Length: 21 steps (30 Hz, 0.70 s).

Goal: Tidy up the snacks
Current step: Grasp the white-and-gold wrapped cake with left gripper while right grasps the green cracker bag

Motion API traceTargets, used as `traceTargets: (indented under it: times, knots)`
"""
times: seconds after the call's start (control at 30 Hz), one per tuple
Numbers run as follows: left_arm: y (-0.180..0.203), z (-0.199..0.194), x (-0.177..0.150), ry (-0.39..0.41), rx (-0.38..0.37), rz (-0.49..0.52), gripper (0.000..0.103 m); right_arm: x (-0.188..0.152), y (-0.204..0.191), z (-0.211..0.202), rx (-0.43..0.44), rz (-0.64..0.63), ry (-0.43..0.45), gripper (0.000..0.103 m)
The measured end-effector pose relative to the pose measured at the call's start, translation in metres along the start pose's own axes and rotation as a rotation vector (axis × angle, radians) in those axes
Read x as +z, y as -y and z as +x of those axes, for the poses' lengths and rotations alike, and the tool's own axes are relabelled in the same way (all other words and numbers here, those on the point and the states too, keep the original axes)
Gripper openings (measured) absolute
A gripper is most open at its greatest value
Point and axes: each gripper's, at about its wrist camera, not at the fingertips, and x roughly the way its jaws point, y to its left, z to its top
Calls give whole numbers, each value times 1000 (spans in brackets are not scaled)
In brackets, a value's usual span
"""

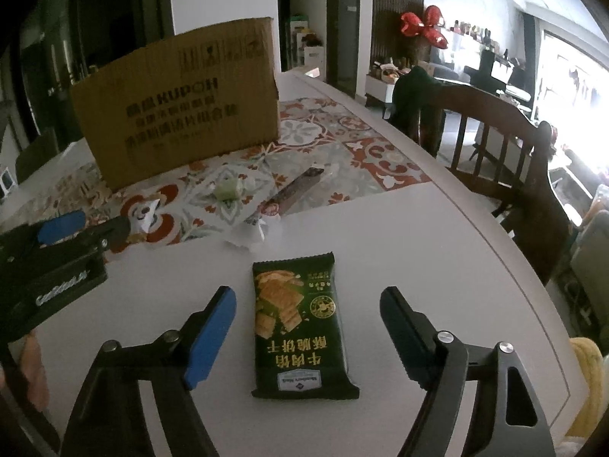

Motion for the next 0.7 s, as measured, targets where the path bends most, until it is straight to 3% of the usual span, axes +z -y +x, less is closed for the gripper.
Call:
traceTargets:
  times: [0.1, 0.53, 0.7]
  knots:
    - [3, 7, 4, -9, -9, -10, 52, -1, 1, 2, -8, 5, -8, 73]
    - [8, 30, 13, -50, -19, -37, 30, -2, -2, 10, 7, 2, -47, 65]
    - [8, 33, 11, -59, -29, -39, 21, -2, -3, 9, 1, -17, -41, 48]
